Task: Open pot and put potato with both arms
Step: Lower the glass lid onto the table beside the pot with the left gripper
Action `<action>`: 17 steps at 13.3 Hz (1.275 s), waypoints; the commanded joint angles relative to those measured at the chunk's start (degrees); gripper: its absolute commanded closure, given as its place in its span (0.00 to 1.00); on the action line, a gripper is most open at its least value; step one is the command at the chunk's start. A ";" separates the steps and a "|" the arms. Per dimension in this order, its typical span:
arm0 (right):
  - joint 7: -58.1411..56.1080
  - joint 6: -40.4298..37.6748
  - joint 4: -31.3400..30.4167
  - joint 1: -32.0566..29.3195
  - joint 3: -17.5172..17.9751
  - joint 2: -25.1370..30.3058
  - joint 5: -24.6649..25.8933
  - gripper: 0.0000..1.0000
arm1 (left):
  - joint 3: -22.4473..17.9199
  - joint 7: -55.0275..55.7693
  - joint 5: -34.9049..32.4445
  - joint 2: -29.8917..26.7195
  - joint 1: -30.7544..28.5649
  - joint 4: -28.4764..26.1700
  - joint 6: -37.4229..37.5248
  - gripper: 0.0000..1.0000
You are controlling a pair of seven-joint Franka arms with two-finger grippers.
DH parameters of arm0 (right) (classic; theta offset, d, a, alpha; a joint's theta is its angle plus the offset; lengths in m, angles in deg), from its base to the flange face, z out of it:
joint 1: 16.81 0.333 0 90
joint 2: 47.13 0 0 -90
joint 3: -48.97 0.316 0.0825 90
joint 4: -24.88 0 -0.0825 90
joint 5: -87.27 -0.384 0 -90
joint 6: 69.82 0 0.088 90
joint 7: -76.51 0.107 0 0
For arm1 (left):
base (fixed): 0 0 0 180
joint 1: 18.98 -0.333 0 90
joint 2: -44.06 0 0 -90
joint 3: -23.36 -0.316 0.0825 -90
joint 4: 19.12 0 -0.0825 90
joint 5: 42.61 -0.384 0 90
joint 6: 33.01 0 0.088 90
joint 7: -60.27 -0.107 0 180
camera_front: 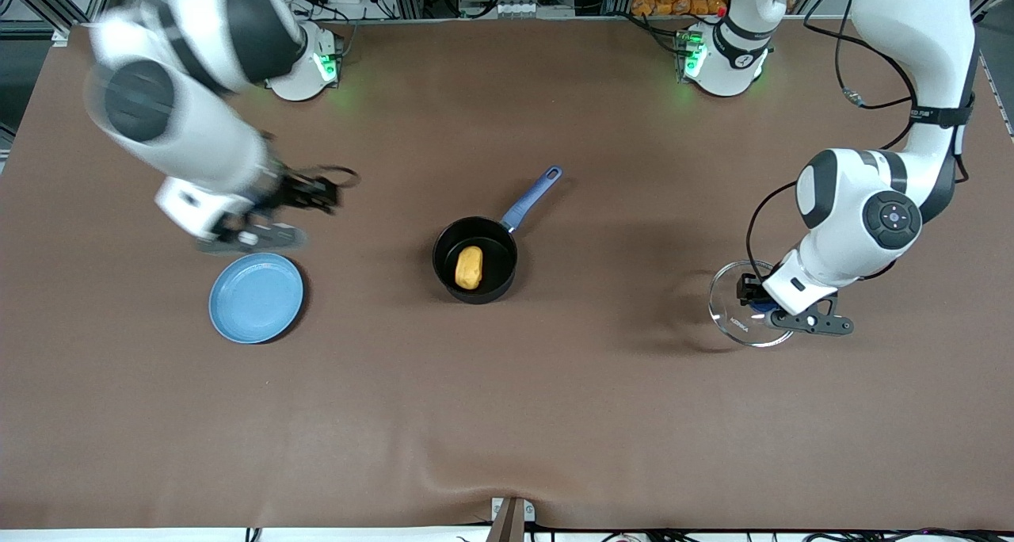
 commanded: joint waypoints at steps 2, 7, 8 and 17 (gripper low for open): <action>-5.83 -5.97 -1.24 -4.36 0.75 6.94 -0.17 0.01 | 0.69 -4.31 0.98 -1.73 -2.39 -6.32 -6.48 1.00; -17.86 -7.74 -1.15 -15.06 0.66 10.65 0.01 0.00 | 0.86 -6.69 0.98 0.55 -4.07 -8.26 -9.30 1.00; -19.80 -7.83 -1.15 -18.05 0.66 10.74 0.01 0.00 | 0.86 -6.69 1.07 1.26 -4.07 -8.26 -9.65 1.00; -27.29 -1.85 -3.00 -26.08 1.36 10.04 -0.08 0.00 | 0.78 -3.63 5.90 1.18 -3.37 -4.75 -8.26 0.00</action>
